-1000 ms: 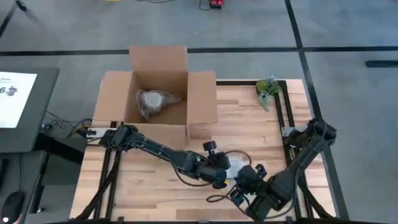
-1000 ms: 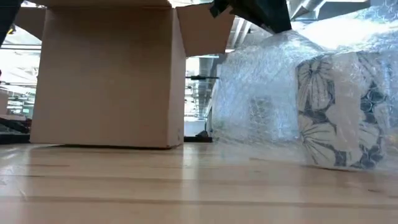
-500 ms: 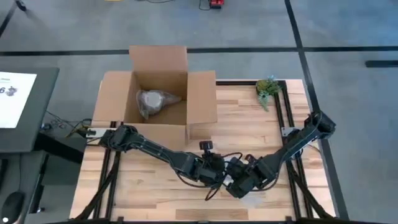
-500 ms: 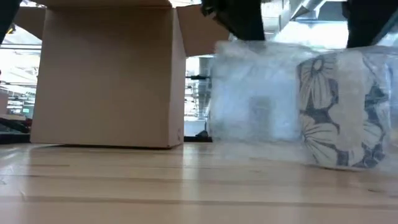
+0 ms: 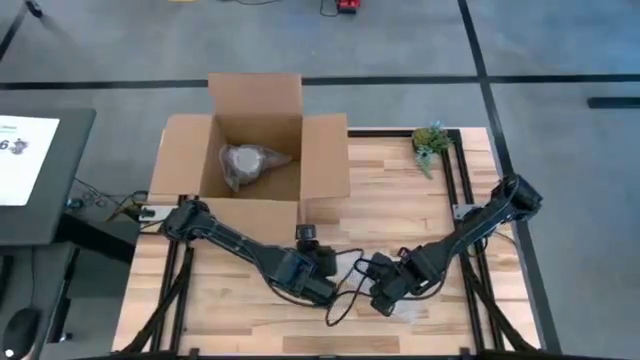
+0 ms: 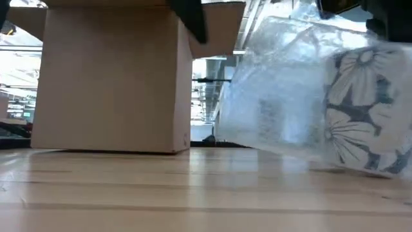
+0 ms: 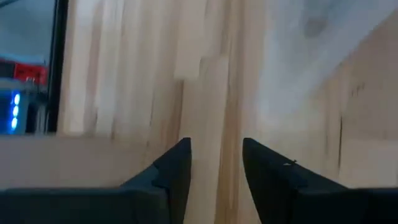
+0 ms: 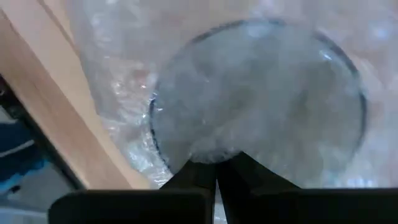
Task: Wrap mug
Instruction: Wrap the blue patterned mug with the bubble wrap
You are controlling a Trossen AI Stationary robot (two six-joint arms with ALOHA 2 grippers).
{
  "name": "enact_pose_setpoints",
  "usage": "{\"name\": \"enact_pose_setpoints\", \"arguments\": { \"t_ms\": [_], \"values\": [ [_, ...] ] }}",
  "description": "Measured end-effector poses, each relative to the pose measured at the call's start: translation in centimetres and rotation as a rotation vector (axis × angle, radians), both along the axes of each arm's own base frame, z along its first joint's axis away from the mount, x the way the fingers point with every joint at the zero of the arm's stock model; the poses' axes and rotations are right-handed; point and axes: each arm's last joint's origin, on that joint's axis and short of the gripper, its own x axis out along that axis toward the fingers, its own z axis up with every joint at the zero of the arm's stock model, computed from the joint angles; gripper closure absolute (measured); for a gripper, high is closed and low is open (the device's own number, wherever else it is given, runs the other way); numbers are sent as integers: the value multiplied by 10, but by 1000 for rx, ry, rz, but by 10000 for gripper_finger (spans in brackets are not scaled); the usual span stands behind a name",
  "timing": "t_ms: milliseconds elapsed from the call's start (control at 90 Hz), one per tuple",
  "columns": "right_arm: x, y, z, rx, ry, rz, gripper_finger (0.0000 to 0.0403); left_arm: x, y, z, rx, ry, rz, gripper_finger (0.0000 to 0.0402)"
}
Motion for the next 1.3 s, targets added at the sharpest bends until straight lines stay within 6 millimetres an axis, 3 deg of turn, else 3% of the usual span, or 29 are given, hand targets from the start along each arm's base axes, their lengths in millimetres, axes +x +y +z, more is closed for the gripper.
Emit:
{"name": "enact_pose_setpoints", "arguments": {
  "t_ms": [133,256,500,622,689,889,1133,1233,1300],
  "values": [
    [4,-17,13,51,-29,-84,403,-27,-17,17,-55,-13,26,276],
    [16,-33,14,66,-59,-129,403,-51,-35,33,-113,-71,29,277],
    [47,-39,-32,45,33,-67,403,-97,-33,79,-201,-209,93,277],
    [49,-36,-53,24,121,-78,403,-120,-25,104,-266,-322,135,277],
    [48,-35,-54,25,138,-74,403,-131,-21,116,-300,-381,153,277],
    [51,-33,-26,-5,151,-73,403,-156,-13,138,-349,-517,177,277],
    [59,-30,21,16,103,-72,403,-165,-14,144,-347,-535,141,277],
    [60,-25,26,36,78,-96,403,-166,-16,143,-339,-526,119,277],
    [60,-22,18,17,100,-96,403,-167,-16,144,-335,-524,111,277]
  ]
}}
